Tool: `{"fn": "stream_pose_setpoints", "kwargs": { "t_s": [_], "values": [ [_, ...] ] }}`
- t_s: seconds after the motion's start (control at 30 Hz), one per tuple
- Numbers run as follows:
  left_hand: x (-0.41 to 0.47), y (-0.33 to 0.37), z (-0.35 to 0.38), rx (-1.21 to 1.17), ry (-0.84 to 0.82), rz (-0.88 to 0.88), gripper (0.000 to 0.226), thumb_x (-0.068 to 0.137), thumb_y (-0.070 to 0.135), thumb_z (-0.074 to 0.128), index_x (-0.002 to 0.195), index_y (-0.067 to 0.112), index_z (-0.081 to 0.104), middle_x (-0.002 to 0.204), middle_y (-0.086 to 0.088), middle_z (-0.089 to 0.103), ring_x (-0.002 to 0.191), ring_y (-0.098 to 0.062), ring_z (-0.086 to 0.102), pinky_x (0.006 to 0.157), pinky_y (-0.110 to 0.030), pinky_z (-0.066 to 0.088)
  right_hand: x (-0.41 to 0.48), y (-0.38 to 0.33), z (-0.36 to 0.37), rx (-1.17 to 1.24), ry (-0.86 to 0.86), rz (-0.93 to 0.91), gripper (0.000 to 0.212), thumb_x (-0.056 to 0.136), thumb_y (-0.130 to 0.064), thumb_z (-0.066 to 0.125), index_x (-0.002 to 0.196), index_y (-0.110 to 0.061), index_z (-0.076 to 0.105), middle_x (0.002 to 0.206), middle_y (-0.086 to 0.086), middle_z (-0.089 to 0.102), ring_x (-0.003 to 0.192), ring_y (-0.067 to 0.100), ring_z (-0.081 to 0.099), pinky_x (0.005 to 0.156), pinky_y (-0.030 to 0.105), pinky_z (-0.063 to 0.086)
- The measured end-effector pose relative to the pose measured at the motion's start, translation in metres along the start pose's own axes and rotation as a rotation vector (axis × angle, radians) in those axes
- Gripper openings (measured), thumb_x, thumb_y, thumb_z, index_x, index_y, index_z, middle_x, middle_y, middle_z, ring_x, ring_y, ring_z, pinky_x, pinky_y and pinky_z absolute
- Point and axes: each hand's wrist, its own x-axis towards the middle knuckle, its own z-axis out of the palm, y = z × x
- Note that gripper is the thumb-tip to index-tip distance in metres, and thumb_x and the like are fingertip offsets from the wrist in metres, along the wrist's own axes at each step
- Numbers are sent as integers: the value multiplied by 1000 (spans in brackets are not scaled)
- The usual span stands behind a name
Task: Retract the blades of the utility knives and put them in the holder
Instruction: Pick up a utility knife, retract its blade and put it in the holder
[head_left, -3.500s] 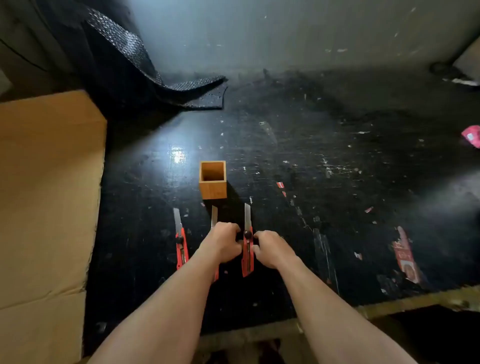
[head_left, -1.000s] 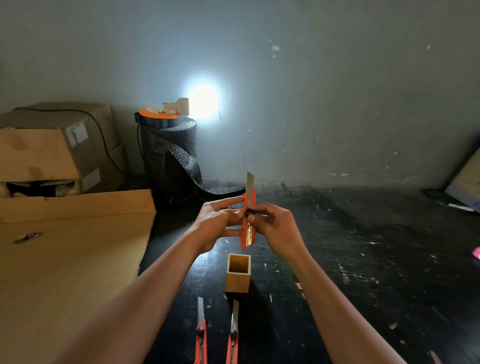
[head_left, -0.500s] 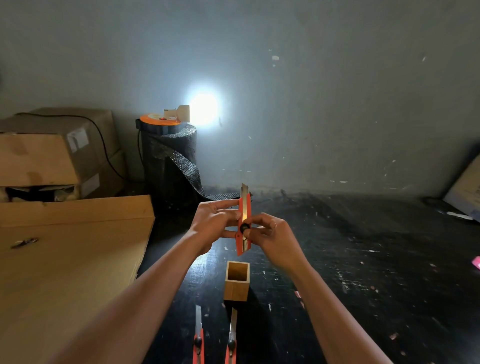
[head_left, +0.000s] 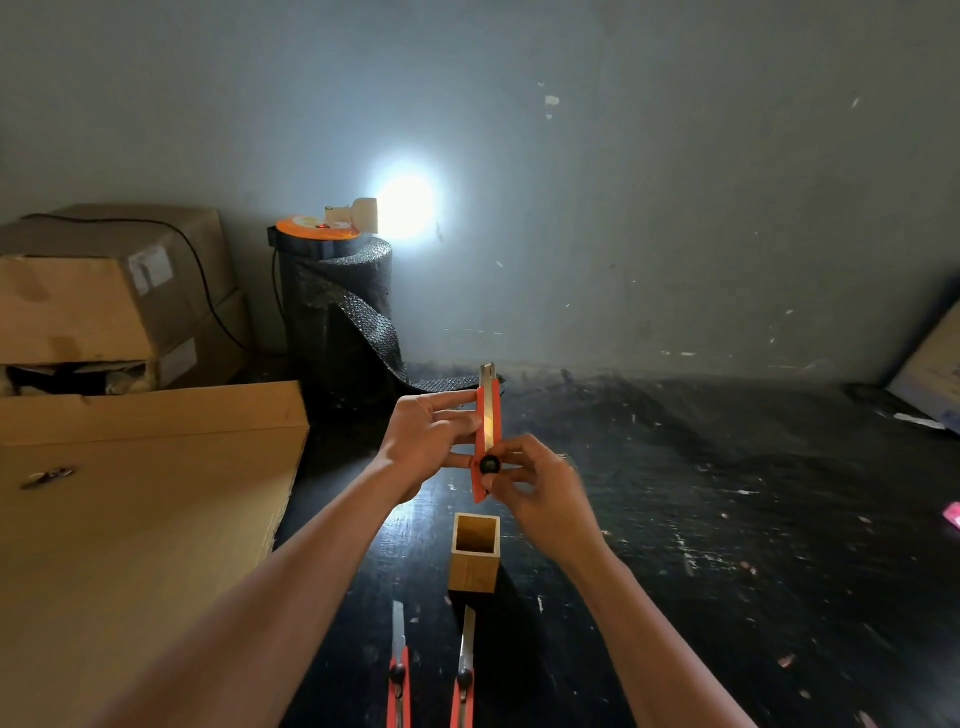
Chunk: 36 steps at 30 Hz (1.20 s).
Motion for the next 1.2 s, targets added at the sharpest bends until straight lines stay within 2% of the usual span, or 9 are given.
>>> {"fn": "stream_pose_setpoints", "kwargs": {
  "t_s": [0.13,0.23,0.3,0.43,0.53,0.63,0.77,0.93,1.2],
  "values": [
    [1,0,1,10,-4,9,34,94,-2,67,127,7,71,96,-4,79,69,-12,80,51,-23,59,-1,-1,3,27,47,1,33,85,-33,77,106,-33,53,96,-26,60,85,-4,60,74,14,47],
    [2,1,-1,2,1,13,35,94,-3,67,128,6,70,97,-7,79,72,-15,80,53,-25,60,-2,-2,0,25,34,-39,32,90,-28,73,119,-32,58,107,-24,60,91,-2,60,83,18,48],
    [3,1,-2,2,2,14,35,95,-3,66,129,6,69,97,-7,79,71,-14,80,53,-24,60,-1,-2,-1,-3,20,-55,24,92,-23,71,113,-30,62,106,-23,61,95,-1,59,89,23,49],
    [2,1,1,22,5,27,34,96,-2,65,129,6,69,100,-7,78,70,-11,80,53,-23,60,1,-2,0,13,56,-24,23,87,-31,75,99,-34,55,92,-28,62,85,-4,63,77,15,47],
    [1,2,1,-6,2,13,34,95,-4,65,126,7,71,93,-5,80,70,-14,80,52,-25,60,-1,-1,1,14,54,-50,28,88,-32,74,108,-37,55,95,-34,59,86,-12,60,74,7,41],
    [1,2,1,-3,15,17,34,95,-4,65,127,7,71,94,-6,79,69,-13,80,53,-25,60,-1,-1,0,-26,38,-88,22,93,-24,70,105,-37,59,98,-30,60,86,-13,58,70,3,39],
    [2,0,4,32,18,22,35,96,-3,64,129,7,69,94,-2,77,66,-8,79,51,-22,59,1,0,1,-3,70,-42,23,89,-27,75,95,-36,54,88,-32,58,82,-12,58,66,4,38],
    [4,-2,2,33,29,25,34,95,-3,65,128,7,70,95,-4,78,69,-11,80,53,-24,60,1,4,0,20,26,-65,27,92,-22,71,112,-35,59,101,-28,60,86,-14,57,70,4,41],
    [9,-9,0,25,13,20,37,95,-5,64,129,9,69,93,-1,79,71,-11,80,54,-24,60,10,12,7,24,21,-49,18,90,-22,72,100,-31,61,96,-26,63,92,-3,61,81,13,44]
  ]
}}
